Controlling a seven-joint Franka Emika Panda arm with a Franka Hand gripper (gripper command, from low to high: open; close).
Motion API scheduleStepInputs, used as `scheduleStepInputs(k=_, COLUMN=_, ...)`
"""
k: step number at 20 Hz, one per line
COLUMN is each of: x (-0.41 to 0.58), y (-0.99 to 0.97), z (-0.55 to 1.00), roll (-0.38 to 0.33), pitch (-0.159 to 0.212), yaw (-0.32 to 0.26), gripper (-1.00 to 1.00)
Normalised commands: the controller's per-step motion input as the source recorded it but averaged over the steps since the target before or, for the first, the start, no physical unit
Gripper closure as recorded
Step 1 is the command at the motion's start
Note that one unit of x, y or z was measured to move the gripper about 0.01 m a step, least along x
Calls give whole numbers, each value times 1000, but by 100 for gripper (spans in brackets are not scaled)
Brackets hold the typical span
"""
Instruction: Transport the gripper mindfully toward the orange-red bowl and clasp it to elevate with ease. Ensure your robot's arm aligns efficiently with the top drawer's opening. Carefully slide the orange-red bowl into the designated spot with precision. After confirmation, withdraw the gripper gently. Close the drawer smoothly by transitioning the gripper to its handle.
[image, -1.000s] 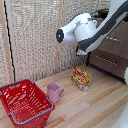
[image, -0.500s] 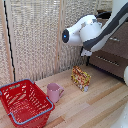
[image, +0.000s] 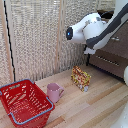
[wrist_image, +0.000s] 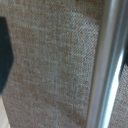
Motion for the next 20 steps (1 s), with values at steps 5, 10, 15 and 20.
scheduleStepInputs(k=5, x=-9, y=-149, z=385, roll=31, pitch=0, yaw=0, gripper=100)
scheduleStepInputs(k=10, x=19, y=-342, z=582, roll=32, pitch=1, yaw=0, gripper=100)
scheduleStepInputs(k=15, x=155, y=-393, z=867, roll=40, pitch=11, yaw=0, gripper=100)
scheduleStepInputs(k=20, x=198, y=-434, z=810, roll=28, pitch=15, yaw=23, gripper=100)
